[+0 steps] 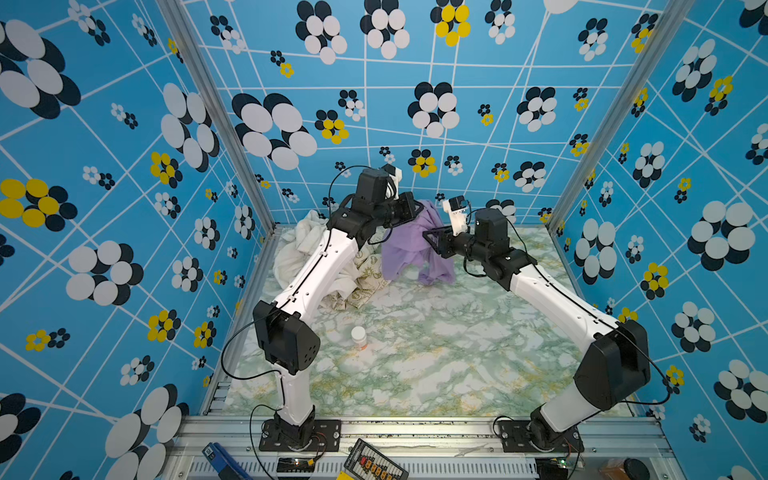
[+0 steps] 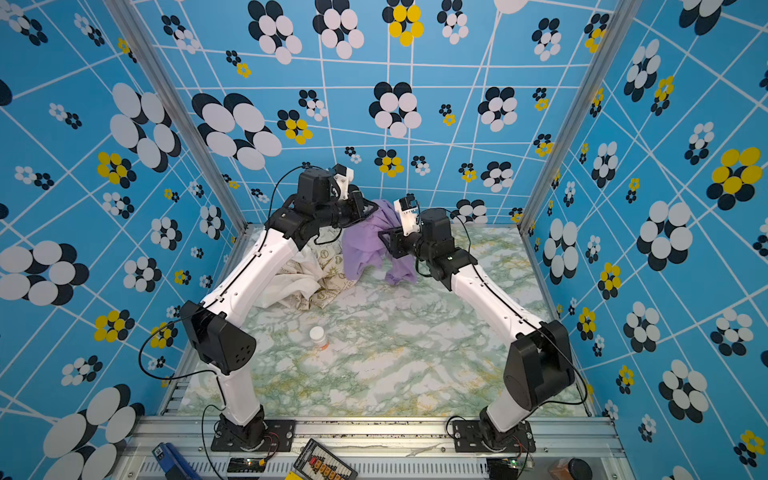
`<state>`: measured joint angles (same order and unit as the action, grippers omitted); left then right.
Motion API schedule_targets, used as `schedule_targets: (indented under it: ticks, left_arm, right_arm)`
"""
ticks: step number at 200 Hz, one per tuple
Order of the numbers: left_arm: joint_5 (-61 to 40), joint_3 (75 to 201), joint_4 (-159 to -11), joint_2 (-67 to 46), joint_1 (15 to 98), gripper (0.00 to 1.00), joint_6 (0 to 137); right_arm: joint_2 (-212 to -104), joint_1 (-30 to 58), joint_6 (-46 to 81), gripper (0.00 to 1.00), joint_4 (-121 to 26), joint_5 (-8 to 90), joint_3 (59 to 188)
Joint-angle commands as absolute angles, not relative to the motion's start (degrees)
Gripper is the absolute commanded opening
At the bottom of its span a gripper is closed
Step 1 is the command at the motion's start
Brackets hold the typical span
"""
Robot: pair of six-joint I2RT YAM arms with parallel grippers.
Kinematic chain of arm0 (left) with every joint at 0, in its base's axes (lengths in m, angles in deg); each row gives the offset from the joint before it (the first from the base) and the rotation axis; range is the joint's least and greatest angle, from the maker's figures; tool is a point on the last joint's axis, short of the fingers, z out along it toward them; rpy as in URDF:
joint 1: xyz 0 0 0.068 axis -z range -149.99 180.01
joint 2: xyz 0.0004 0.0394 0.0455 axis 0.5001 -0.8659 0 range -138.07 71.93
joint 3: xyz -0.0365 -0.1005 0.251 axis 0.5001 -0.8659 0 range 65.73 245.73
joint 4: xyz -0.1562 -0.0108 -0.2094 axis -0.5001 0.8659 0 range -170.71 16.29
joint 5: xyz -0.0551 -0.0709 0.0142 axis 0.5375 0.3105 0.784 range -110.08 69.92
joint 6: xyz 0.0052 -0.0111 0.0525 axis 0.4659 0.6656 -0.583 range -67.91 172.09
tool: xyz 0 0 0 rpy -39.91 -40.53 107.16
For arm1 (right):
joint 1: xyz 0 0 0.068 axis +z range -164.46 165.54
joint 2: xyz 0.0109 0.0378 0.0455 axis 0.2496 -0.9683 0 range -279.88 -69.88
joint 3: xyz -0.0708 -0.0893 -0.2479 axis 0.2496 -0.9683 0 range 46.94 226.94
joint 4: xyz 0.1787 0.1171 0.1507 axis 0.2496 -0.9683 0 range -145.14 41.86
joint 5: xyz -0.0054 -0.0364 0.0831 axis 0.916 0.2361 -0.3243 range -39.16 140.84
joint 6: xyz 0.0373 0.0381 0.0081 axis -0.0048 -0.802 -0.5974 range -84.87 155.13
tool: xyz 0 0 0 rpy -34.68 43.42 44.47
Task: Pick out a specific cloth from the pile
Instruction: 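Lift the purple cloth with the left gripper while the right gripper grasps it, then pull the purple cloth from the left gripper with the right gripper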
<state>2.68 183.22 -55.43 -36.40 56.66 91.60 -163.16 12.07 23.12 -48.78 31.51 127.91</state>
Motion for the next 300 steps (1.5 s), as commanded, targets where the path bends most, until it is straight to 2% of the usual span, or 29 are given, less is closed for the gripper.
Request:
schedule_targets:
  ticks: [1, 26, 40, 58, 119, 168, 208, 300]
  left_arm:
    - [3.79, 183.36, -57.81, -35.87, 56.84, 0.00, 91.99]
    - [3.22, 181.08, -58.45, -34.97, 56.54, 0.01, 91.87]
    - [2.48, 179.95, -58.68, -34.47, 56.22, 0.02, 91.78]
    - [1.13, 178.88, -58.10, -34.40, 55.56, 0.09, 91.73]
    - [0.09, 175.16, -57.55, -31.48, 52.24, 0.59, 92.30]
    - [-1.57, 173.53, -55.51, -28.86, 51.17, 0.84, 88.91]
    - [-2.80, 169.81, -55.70, -25.41, 50.89, 1.00, 86.59]
    - [-5.23, 162.68, -57.77, -19.51, 50.05, 0.99, 85.28]
  right_arm:
    - [-164.88, 13.16, 20.83, 0.22, -50.01, 29.39, 130.67]
    - [-165.39, 13.82, 20.64, 0.00, -49.65, 28.96, 131.06]
    - [-164.92, 13.91, 20.62, 0.00, -49.77, 29.59, 130.69]
    - [-163.40, 13.90, 21.76, 0.00, -49.73, 31.19, 129.62]
    - [-158.11, 13.10, 26.25, 0.00, -52.62, 41.30, 128.95]
    - [-158.95, 8.51, 25.35, 0.00, -56.61, 41.79, 135.34]
    - [-161.76, 4.21, 25.58, 0.00, -58.76, 41.61, 142.71]
    - [-173.20, -7.32, 26.51, 0.00, -65.59, 40.49, 172.11]
